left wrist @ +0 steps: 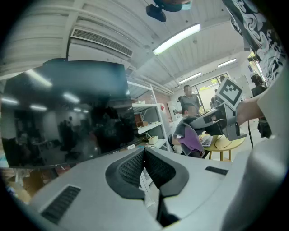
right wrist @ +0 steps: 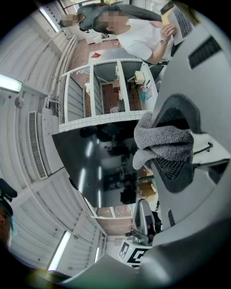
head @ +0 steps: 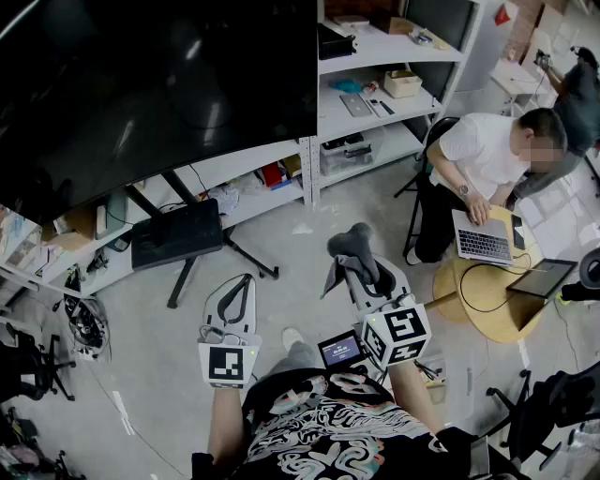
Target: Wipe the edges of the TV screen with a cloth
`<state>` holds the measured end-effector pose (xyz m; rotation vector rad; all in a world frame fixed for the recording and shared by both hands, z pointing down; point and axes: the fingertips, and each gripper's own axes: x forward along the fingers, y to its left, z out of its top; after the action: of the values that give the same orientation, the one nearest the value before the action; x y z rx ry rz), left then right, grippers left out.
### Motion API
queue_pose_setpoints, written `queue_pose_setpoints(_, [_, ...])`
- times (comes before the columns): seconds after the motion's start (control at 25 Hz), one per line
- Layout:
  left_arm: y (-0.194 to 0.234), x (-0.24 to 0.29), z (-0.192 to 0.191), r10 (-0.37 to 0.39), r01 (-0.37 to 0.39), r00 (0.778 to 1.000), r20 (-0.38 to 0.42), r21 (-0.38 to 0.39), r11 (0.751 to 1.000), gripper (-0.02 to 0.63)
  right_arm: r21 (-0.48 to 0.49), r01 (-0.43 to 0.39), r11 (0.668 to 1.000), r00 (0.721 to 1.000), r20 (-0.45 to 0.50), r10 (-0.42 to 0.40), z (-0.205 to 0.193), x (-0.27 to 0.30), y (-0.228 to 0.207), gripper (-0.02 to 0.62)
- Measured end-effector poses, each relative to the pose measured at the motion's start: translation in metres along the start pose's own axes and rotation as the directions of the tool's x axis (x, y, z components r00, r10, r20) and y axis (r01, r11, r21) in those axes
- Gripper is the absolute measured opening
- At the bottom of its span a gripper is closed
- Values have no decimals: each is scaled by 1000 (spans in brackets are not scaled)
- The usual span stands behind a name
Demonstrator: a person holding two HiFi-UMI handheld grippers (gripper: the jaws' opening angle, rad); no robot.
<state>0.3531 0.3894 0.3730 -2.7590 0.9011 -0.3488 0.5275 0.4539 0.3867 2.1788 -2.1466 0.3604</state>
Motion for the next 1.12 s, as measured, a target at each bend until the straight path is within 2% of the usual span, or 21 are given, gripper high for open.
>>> queue_pose_setpoints(0.16, [24, 11, -1, 15, -11, 999, 48, -73, 997, 17, 0, 8, 1000, 1000, 8, -8, 6, 20, 5, 149])
queue_pose_setpoints(0.36, [42, 32, -9, 27, -20, 997, 66, -91, 996, 17, -19, 39, 999, 999, 4, -39, 7, 45, -1, 149])
queue_pose_setpoints(0.6, [61, 62, -26, -22, 21, 1000, -5, -70, 997, 17, -40, 102, 994, 995, -14, -102, 9, 73, -18, 149])
queue_pose_setpoints(0.76, [86, 82, -24, -27, 32, 998, 50, -107, 994, 17, -49, 161, 986, 987, -12, -162, 10, 102, -30, 149])
queue_pose_setpoints(0.92, [103, 96, -27, -52, 58, 997, 59, -99, 993, 17, -51, 191, 980, 981, -11, -191, 11, 133, -34, 149])
queue_pose_setpoints(1.04, [112, 113, -21, -32, 44, 996, 89, -136, 990, 17, -60, 202, 978, 979, -19, -203, 13, 152, -43, 149])
queue_pose_setpoints(1.12, [120, 121, -23, -17, 29, 997, 80, -152, 988, 17, -68, 200, 978, 979, -30, -202, 14, 165, -48, 149])
